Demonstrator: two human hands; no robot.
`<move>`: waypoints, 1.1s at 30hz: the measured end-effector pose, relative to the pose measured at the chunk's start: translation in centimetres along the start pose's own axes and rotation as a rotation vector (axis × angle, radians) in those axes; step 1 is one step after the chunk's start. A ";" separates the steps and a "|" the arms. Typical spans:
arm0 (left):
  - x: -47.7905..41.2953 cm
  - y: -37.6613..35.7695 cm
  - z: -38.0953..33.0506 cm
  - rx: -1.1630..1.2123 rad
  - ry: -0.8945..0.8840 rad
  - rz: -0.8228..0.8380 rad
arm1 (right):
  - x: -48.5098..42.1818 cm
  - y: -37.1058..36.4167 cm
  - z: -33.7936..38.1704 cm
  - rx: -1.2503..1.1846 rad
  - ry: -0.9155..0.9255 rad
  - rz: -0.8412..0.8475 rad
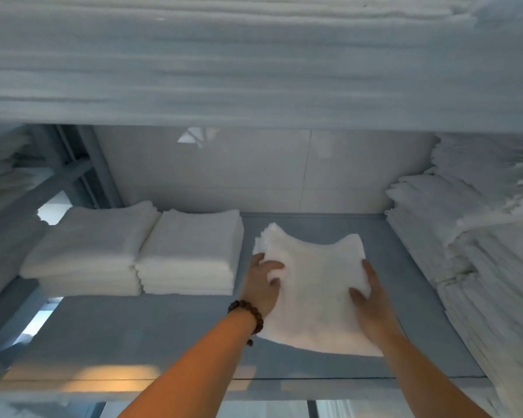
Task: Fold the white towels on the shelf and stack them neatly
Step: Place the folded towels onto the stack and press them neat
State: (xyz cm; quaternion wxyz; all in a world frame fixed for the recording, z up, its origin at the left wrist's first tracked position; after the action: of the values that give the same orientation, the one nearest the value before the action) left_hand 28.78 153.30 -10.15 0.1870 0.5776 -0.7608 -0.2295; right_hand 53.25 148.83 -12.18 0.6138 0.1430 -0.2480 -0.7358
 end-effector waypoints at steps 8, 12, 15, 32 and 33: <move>-1.6 9.2 -0.8 0.102 -0.048 -0.096 | -2.4 -1.8 10.1 0.106 0.260 -0.059; -1.9 15.4 2.0 0.101 -0.067 -0.162 | -3.7 -6.5 15.1 0.089 0.321 -0.069; -2.5 20.3 4.1 0.072 -0.086 -0.197 | -4.9 -10.5 18.6 0.092 0.334 -0.083; -11.0 28.6 18.0 0.007 0.083 -0.158 | -16.1 -25.2 21.2 0.033 0.168 0.104; -11.3 28.1 18.9 -0.031 0.131 -0.125 | -16.5 -26.0 20.2 0.031 0.103 0.155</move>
State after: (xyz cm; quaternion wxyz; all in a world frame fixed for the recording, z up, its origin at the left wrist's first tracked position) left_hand -0.90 173.13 -10.10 0.2305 0.6347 -0.7058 -0.2142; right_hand 24.62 171.96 -10.85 0.6784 0.1704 -0.2379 -0.6739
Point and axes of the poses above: each hand's wrist, its own x-axis away from the middle knuckle, its own y-axis out of the back of the hand, z = x × y, the point moved 6 cm from there along -x, towards the middle knuckle, and after that the axes turned 13 degrees about z, right-handed, at the moved point
